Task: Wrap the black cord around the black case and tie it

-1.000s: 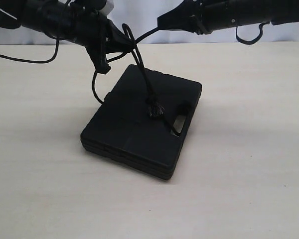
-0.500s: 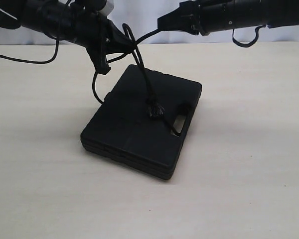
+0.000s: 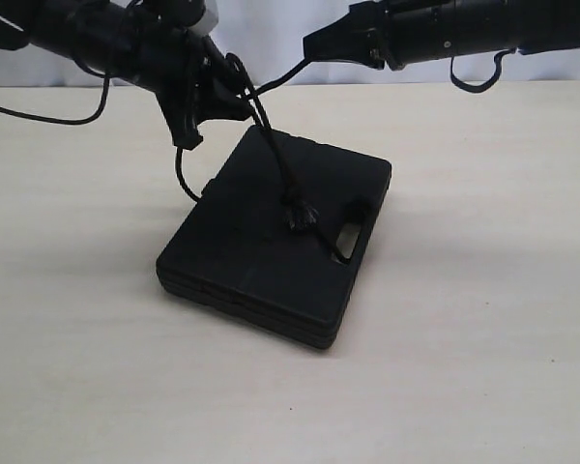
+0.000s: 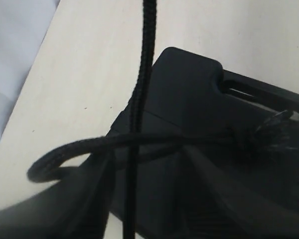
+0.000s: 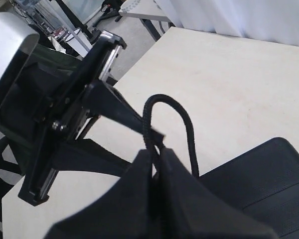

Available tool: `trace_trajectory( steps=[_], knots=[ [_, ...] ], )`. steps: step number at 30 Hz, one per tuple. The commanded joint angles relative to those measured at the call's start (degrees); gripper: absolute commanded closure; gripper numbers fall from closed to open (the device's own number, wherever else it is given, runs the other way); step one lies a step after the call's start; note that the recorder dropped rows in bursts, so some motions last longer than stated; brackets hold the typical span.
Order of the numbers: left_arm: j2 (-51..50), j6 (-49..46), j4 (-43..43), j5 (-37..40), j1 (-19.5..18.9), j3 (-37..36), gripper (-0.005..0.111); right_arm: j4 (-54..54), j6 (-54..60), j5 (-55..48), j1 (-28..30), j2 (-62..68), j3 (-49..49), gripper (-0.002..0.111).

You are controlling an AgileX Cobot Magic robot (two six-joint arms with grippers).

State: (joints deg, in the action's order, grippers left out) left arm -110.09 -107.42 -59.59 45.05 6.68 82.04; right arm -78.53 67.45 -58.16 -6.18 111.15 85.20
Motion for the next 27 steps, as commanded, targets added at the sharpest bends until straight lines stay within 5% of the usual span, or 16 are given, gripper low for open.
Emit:
trace_trajectory(
  steps=[1,6,13,27],
  knots=[
    [4.4,8.2,11.1,-1.8,-0.7,0.0,0.049,-0.1,-0.1,-0.4,0.0,-0.1,0.1,0.104],
    [9.9,14.2,23.8,-1.8,-0.7,0.0,0.047,-0.1,-0.1,-0.4,0.0,-0.1,0.1,0.104],
    [12.4,12.7,3.3,-1.5,0.4,0.0,0.047,-0.1,-0.1,-0.6,0.0,-0.7,0.1,0.104],
    [2.0,6.7,0.2,-16.4,8.1,0.0,0.048,1.7,0.2,-1.8,0.0,-4.7,0.1,0.104]
  ],
)
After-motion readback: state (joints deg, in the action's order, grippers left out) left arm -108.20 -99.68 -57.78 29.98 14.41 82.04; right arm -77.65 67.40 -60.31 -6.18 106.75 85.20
